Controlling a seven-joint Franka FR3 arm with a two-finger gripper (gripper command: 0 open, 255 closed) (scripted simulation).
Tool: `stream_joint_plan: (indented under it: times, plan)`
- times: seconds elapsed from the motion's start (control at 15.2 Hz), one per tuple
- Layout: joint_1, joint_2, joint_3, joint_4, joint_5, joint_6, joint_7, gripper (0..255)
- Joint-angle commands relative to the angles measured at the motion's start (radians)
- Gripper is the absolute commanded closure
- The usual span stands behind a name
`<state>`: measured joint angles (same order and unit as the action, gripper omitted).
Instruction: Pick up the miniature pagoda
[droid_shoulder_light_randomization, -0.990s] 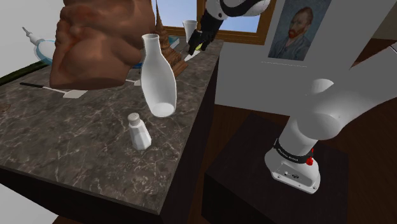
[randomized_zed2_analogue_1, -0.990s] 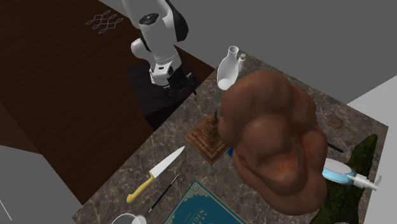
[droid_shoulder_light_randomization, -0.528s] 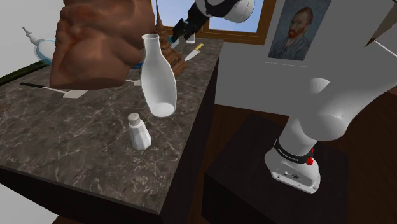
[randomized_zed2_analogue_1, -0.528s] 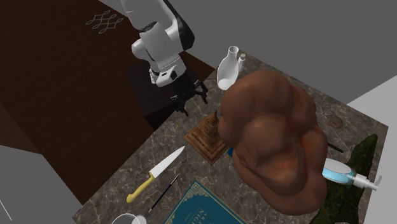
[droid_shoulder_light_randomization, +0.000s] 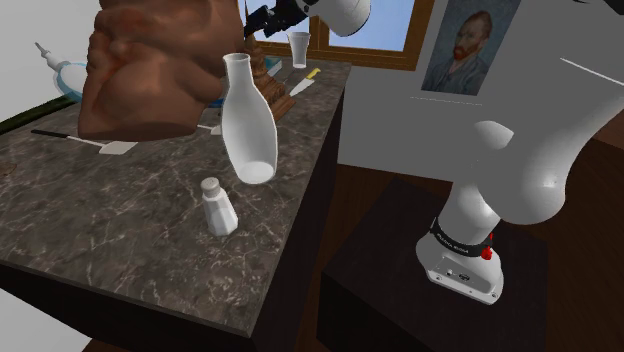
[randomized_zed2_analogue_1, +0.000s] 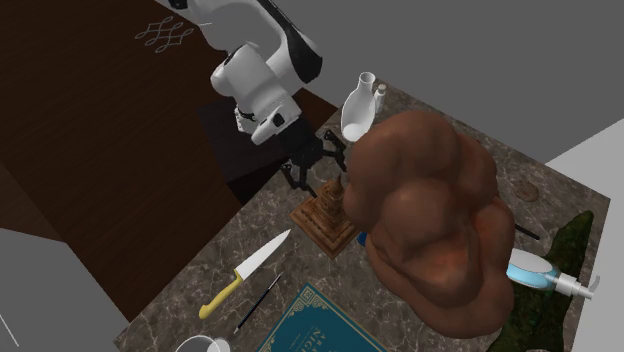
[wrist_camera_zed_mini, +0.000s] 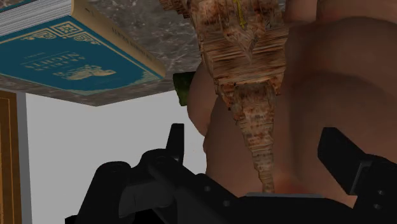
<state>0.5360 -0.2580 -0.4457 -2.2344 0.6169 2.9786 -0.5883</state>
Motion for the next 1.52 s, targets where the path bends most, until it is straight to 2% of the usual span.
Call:
stream_joint_plan:
  times: [0.0, 0.33, 0.4, 0.53, 0.59, 1.19, 1.45]
  plan:
    - [0.055, 0.011, -0.039, 0.008, 0.067, 0.033, -0.064, 0]
    - [0.173, 0.024, -0.135, -0.015, 0.202, 0.086, -0.202, 0]
    - [0.219, 0.028, -0.173, -0.019, 0.255, 0.101, -0.255, 0]
    - [0.220, 0.028, -0.174, -0.019, 0.253, 0.102, -0.254, 0]
    - [0.226, 0.027, -0.179, -0.021, 0.260, 0.104, -0.261, 255]
    - [0.220, 0.028, -0.174, -0.019, 0.253, 0.102, -0.254, 255]
    - [0.113, 0.017, -0.086, -0.006, 0.130, 0.061, -0.128, 255]
